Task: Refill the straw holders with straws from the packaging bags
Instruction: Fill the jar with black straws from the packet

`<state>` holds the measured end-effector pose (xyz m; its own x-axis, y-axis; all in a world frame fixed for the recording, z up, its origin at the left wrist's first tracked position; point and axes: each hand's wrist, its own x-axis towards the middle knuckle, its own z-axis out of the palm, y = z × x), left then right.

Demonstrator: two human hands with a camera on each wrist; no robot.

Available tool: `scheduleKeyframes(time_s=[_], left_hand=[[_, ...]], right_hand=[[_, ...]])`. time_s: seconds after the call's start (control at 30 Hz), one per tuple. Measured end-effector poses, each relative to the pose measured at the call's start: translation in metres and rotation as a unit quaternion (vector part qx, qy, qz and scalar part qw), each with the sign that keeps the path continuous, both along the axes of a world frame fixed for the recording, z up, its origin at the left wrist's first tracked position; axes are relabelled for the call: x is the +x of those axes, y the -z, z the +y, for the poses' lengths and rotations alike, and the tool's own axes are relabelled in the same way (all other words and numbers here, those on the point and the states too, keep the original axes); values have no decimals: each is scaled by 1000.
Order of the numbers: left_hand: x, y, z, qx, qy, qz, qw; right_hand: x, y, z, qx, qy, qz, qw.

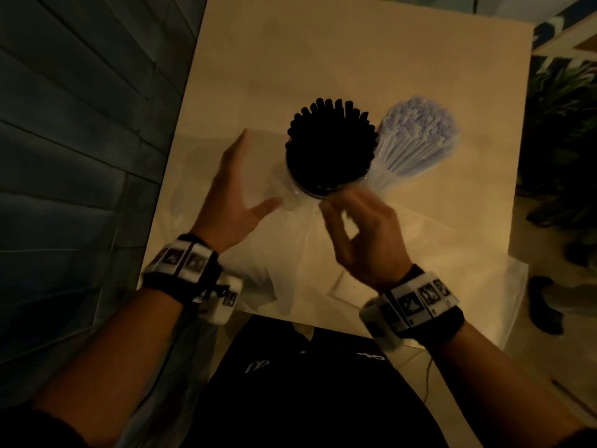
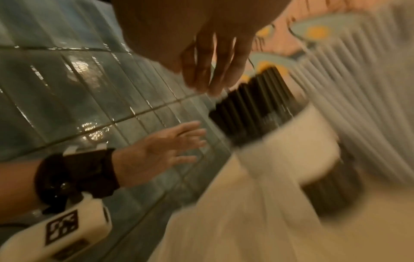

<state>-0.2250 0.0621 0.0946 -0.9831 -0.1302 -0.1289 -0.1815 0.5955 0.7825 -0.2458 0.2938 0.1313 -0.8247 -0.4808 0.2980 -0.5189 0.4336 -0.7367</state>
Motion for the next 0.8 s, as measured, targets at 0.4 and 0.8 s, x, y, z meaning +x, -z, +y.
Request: scheduleKeyframes(time_s=[0.4, 0.8], left_hand=[[172, 117, -33, 192, -426, -403, 787], [130, 114, -4, 271, -453, -304, 793]], right_hand=[[50, 120, -55, 147, -72, -260, 952], [68, 217, -109, 428, -243, -308, 814]])
